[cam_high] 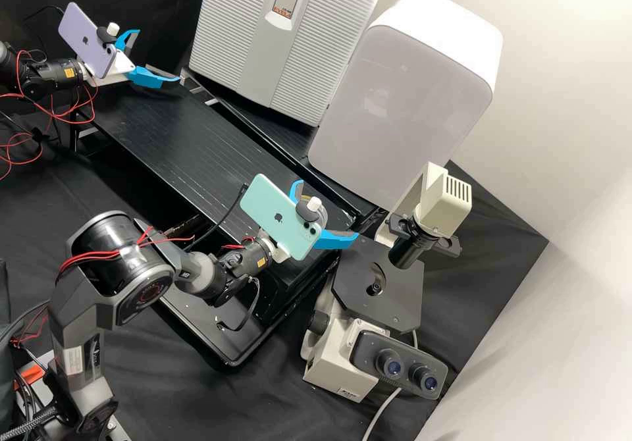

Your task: Slide the petri dish to the left

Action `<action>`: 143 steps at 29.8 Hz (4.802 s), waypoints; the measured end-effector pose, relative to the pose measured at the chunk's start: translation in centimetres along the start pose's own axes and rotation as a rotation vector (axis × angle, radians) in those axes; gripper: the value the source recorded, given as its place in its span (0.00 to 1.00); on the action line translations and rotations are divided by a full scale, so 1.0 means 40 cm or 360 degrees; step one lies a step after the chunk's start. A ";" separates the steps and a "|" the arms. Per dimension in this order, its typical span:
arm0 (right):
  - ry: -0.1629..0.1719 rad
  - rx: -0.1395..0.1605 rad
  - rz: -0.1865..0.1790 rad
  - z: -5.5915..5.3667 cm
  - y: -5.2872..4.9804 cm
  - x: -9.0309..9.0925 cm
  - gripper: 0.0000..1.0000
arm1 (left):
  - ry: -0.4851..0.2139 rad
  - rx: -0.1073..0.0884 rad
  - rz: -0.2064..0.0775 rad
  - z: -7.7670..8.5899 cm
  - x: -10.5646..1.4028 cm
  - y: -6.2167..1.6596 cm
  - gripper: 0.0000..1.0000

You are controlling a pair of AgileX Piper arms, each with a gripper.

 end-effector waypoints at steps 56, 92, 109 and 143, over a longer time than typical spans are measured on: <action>0.0043 0.0042 -0.0124 0.022 -0.126 -0.020 1.00 | 0.0000 0.0000 0.0000 0.000 0.000 0.000 1.00; 0.0020 0.0053 -0.0162 0.021 -0.135 -0.012 0.00 | 0.0000 0.0000 0.0000 0.000 0.000 0.000 1.00; 0.0033 0.0084 -0.0207 -0.014 -0.157 -0.012 0.00 | 0.0000 0.0000 0.0000 0.000 0.000 0.000 1.00; 0.0355 -0.0004 -0.0498 -0.386 -0.271 -0.057 0.00 | 0.0000 0.0000 0.0000 0.000 0.000 0.000 1.00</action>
